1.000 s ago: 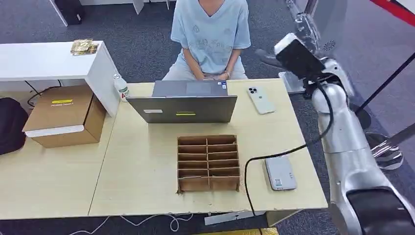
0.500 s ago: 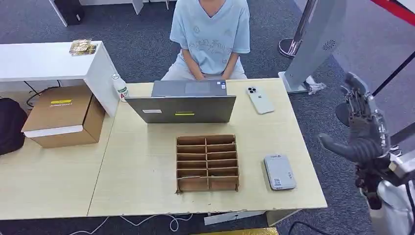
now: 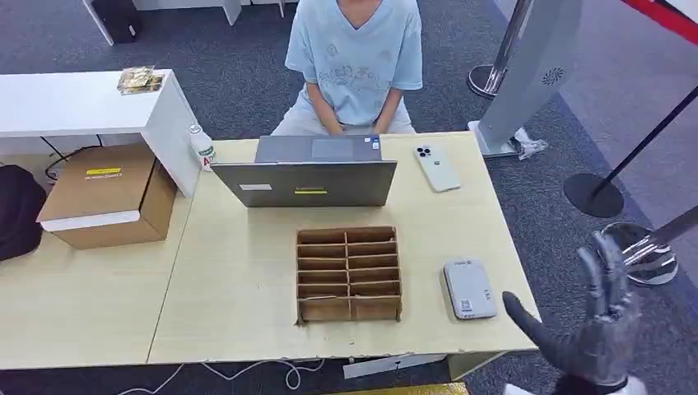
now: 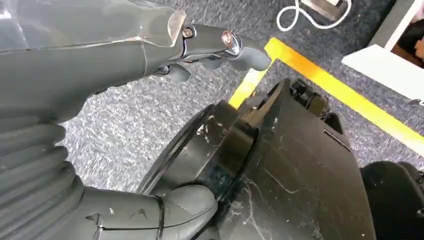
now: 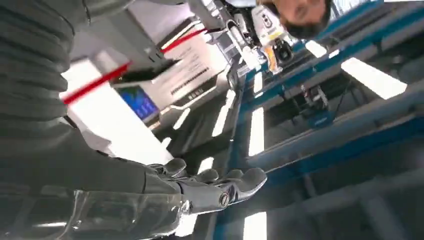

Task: Pass the card to the sensor for recognition and then transmit it.

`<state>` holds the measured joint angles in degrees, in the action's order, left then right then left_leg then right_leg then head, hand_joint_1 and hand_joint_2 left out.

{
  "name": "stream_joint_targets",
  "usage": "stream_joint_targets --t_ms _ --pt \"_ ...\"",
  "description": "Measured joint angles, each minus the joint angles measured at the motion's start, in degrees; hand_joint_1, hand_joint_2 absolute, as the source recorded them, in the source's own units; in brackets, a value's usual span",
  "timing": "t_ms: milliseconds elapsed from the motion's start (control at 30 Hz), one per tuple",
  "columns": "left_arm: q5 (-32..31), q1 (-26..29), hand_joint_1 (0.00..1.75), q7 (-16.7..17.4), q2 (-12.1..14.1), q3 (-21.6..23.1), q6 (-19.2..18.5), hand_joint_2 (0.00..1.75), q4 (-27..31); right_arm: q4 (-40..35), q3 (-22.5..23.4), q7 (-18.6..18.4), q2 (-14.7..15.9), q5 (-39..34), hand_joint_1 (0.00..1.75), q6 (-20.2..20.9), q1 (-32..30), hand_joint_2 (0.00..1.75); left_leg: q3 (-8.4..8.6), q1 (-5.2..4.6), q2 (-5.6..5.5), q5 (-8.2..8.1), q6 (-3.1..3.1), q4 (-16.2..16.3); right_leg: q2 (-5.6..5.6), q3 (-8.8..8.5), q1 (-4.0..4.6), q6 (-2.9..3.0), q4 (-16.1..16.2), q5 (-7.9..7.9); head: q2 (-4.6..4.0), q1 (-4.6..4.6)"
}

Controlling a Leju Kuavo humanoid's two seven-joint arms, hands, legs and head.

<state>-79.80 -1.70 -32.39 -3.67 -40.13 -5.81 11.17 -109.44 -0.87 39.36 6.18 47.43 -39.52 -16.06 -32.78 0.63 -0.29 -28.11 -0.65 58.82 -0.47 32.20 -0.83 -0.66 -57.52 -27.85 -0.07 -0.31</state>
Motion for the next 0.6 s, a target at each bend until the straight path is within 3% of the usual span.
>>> stream_joint_targets --t_ms 67,167,300,400,467,600 --pt "-0.05 0.07 0.0 0.04 -0.26 0.0 0.72 1.75 0.0 -1.04 0.13 0.0 -4.52 8.09 0.0 -0.13 -0.53 1.75 0.01 0.0 0.01 0.01 -0.01 -0.01 0.01 0.0 0.0 0.0 -0.01 0.0 0.0 0.04" --pt "0.04 0.09 0.0 0.13 -0.55 0.0 1.38 1.75 0.0 -2.18 0.24 0.0 -9.5 13.95 0.0 -0.24 -0.61 1.75 0.02 0.0 0.05 0.04 -0.05 -0.01 0.03 -0.02 -0.01 0.01 -0.03 0.01 0.0 0.04" --pt "0.08 0.11 0.0 0.55 -0.85 0.0 2.66 1.75 0.0 -2.79 0.5 -0.02 -14.43 22.1 0.0 -0.24 -0.29 1.75 0.02 -0.02 0.04 0.05 -0.05 -0.01 0.03 -0.05 -0.03 0.0 -0.03 0.01 0.0 0.07" --pt "0.06 0.11 0.0 0.55 -0.92 0.0 3.28 1.75 0.0 -2.38 1.66 -2.02 -17.04 33.09 0.0 -0.31 -0.17 1.75 0.02 -0.03 0.04 0.04 -0.05 -0.01 0.02 -0.07 -0.04 0.0 -0.02 0.01 0.0 0.07" --pt "-0.09 0.11 0.0 0.44 -1.03 0.0 3.41 1.75 0.0 -0.92 1.64 -11.41 -16.76 40.1 0.0 -0.31 -0.47 1.75 0.01 -0.04 0.03 0.04 -0.04 0.0 0.01 -0.07 -0.04 0.0 -0.01 0.01 0.0 0.07" --pt "0.35 0.23 0.0 -0.77 -1.16 -0.04 3.47 1.75 0.0 6.43 -0.27 -29.95 -11.3 42.38 0.0 0.84 -0.43 1.75 -0.03 -0.07 0.03 0.02 -0.02 0.0 0.01 -0.09 -0.08 -0.02 0.01 0.02 0.0 0.07"
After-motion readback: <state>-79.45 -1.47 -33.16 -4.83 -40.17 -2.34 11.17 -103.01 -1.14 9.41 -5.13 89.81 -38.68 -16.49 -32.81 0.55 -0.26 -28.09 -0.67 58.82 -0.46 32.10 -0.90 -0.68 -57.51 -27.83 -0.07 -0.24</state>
